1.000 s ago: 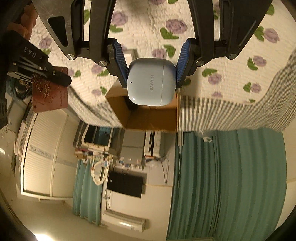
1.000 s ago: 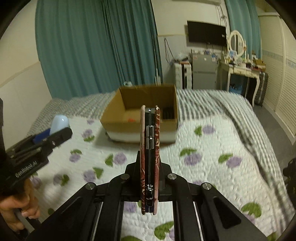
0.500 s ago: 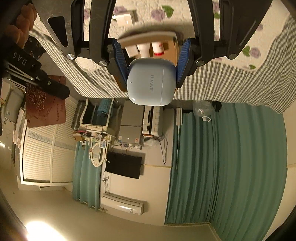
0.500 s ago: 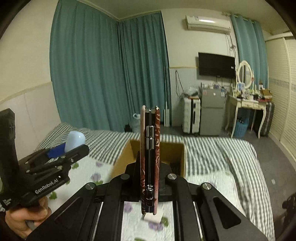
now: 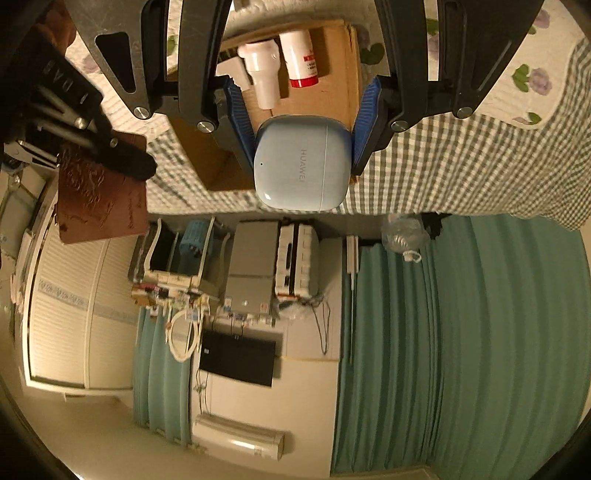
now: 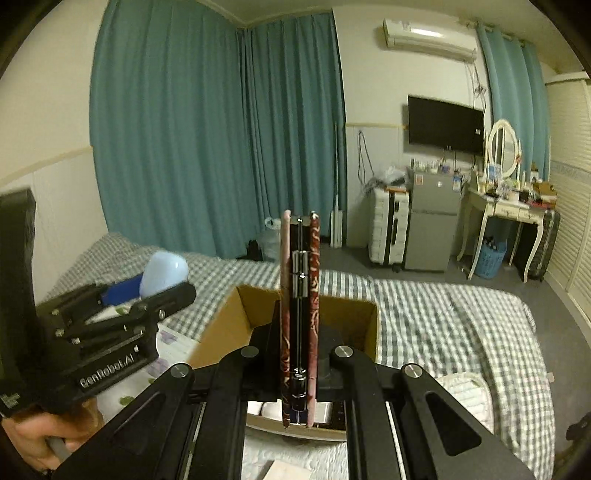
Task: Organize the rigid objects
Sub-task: 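Carry the earbud case and pink card case over the box and release them inside, then withdraw both tools from the box and move toward the white block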
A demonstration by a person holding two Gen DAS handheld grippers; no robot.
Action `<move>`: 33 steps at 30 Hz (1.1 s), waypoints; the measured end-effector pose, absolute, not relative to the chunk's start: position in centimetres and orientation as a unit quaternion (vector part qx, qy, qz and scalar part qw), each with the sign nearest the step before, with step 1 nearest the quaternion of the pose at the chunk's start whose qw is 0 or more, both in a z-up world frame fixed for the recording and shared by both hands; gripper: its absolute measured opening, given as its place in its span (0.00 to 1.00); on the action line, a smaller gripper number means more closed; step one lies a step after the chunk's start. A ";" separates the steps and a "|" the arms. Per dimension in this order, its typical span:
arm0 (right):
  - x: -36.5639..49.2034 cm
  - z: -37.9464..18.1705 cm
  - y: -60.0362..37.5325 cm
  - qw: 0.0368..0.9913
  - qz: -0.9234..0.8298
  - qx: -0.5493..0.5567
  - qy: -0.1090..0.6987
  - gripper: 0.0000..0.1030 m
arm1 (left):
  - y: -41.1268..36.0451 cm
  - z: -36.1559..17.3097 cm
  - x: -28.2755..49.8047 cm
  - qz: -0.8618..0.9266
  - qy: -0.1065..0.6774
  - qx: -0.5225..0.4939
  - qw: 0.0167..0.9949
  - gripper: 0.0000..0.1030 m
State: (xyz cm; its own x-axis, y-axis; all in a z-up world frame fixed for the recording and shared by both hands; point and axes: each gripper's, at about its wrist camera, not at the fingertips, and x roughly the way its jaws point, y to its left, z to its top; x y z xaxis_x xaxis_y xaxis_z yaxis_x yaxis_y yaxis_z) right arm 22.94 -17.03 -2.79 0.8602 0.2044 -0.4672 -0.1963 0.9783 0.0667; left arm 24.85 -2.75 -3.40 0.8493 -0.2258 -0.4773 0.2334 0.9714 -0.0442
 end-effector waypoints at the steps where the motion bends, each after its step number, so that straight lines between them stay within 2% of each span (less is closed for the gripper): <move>1: 23.6 -3.7 -17.1 0.962 0.106 0.007 0.251 0.09 | -3.0 -4.1 25.4 -0.120 0.252 0.011 0.960 0.49; 12: 29.9 -12.8 -17.2 0.937 0.117 0.006 0.328 0.09 | -4.5 -11.6 31.1 -0.125 0.328 0.017 0.936 0.49; 21: 31.9 -16.5 -17.0 0.921 0.113 -0.004 0.372 0.09 | -5.4 -12.7 31.4 -0.116 0.348 0.037 0.929 0.51; 28: 30.7 -16.2 -17.6 0.924 0.092 -0.003 0.372 0.09 | -4.9 -11.6 31.2 -0.111 0.374 0.013 0.921 0.52; 29: 30.5 -16.0 -17.8 0.923 0.089 -0.003 0.373 0.13 | -4.6 -11.2 31.1 -0.113 0.374 0.003 0.921 0.52; 32: 29.3 -14.4 -18.3 0.932 0.081 -0.005 0.353 0.37 | -4.0 -9.3 30.2 -0.118 0.357 -0.019 0.927 0.54; 33: 28.8 -13.8 -18.4 0.936 0.077 -0.007 0.345 0.38 | -3.9 -8.3 29.7 -0.117 0.347 -0.021 0.930 0.56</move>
State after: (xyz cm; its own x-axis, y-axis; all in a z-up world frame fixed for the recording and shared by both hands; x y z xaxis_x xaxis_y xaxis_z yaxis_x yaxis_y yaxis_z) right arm 28.76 -18.36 -13.76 0.7504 0.1402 -0.6459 -0.1497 0.9879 0.0404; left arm 29.68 -3.85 -8.27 0.7318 -0.2320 -0.6408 0.2023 0.9718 -0.1207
